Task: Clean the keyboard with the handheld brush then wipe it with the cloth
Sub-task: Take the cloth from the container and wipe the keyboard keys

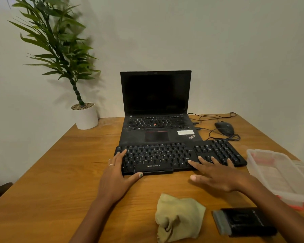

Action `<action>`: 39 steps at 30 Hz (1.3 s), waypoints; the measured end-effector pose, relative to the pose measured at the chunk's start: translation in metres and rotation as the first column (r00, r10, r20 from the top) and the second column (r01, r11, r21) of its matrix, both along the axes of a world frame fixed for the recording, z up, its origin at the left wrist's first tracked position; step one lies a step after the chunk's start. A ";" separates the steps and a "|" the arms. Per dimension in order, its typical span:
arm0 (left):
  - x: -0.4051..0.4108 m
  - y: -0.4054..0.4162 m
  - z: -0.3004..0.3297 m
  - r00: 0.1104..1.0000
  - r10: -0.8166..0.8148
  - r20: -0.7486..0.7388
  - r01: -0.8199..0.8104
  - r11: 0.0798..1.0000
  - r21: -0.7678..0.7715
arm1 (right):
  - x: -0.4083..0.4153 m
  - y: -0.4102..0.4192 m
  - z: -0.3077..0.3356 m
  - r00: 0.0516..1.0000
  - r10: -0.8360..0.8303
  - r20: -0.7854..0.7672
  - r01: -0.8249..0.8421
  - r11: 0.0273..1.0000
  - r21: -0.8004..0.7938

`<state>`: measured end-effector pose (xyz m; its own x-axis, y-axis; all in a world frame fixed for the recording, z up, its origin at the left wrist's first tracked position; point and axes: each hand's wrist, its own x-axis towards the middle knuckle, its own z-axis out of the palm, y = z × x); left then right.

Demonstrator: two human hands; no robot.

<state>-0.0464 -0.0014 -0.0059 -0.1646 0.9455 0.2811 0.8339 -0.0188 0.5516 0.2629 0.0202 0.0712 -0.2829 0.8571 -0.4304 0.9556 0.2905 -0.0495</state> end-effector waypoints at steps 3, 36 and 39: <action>0.002 0.002 0.000 1.000 0.000 0.006 0.000 1.000 -0.006 | 0.002 0.000 -0.001 0.999 0.037 -0.016 -0.037 0.999 -0.016; 0.065 -0.074 0.018 0.925 -0.247 0.290 0.129 0.919 0.372 | 0.038 -0.068 -0.011 0.695 0.195 -0.693 0.339 0.760 0.554; 0.082 -0.091 0.018 0.889 -0.304 0.342 0.195 0.928 0.317 | 0.043 -0.092 -0.018 0.657 0.193 -0.729 0.375 0.756 0.537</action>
<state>0.0352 -0.0926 0.0122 -0.0786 0.8669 0.4923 0.5095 -0.3895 0.7672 0.3062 -0.0713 0.0537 -0.1463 0.8628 0.4840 0.7038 0.4346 -0.5619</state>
